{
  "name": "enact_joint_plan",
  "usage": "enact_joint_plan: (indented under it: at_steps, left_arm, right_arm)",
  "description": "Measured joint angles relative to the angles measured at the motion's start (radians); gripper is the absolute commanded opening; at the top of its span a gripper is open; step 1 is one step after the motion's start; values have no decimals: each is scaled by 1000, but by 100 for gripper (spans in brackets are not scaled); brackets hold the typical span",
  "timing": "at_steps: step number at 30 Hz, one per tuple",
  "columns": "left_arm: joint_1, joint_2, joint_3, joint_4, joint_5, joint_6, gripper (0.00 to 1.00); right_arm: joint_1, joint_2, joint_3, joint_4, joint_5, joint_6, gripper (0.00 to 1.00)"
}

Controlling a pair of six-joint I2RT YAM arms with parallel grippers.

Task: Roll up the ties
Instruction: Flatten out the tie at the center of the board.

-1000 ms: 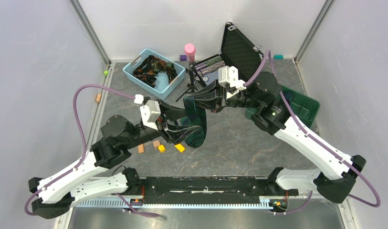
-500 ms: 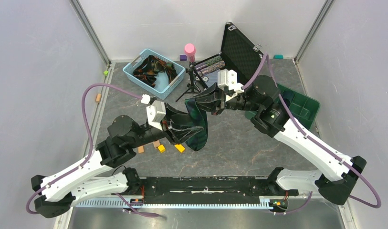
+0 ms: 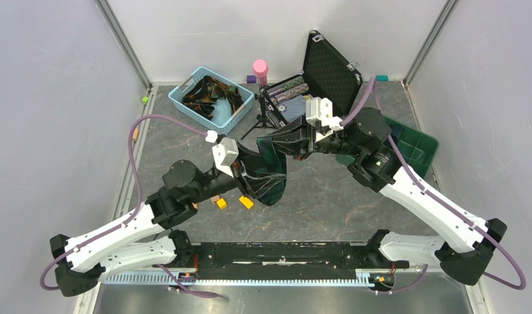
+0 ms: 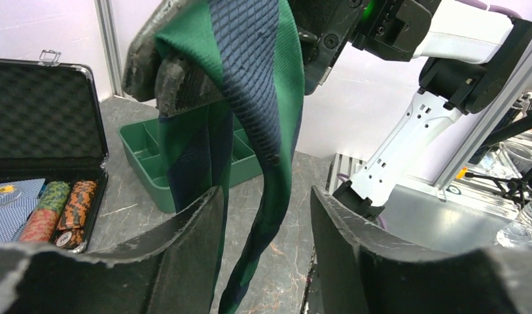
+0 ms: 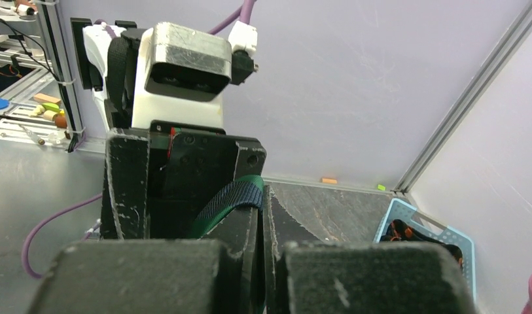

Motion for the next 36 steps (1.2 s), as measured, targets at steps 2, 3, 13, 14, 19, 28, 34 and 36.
enact_joint_plan:
  at_steps: [2,3,13,14,19,28,34,36]
  left_arm:
    - [0,21,-2,32,10,-15,52]
    - [0,28,-5,45,13,-19,51]
    - [0,37,-30,113,34,-71,23]
    - [0,31,-30,111,33,-71,21]
    - [0,7,-16,102,28,-72,18]
    - [0,5,63,87,16,-71,22]
    - [0,10,109,42,-3,-64,26]
    - [0,19,126,33,-8,-62,28]
  right_arm:
    - [0,-3,0,4,3,4,0]
    - [0,-5,0,6,5,5,0]
    - [0,-11,-52,13,72,7,0]
    - [0,-13,-61,13,83,7,0]
    - [0,-25,-101,14,111,7,0]
    - [0,-48,-173,30,125,8,0]
    - [1,-80,-230,71,129,22,0]
    - [1,-91,-248,88,130,28,0]
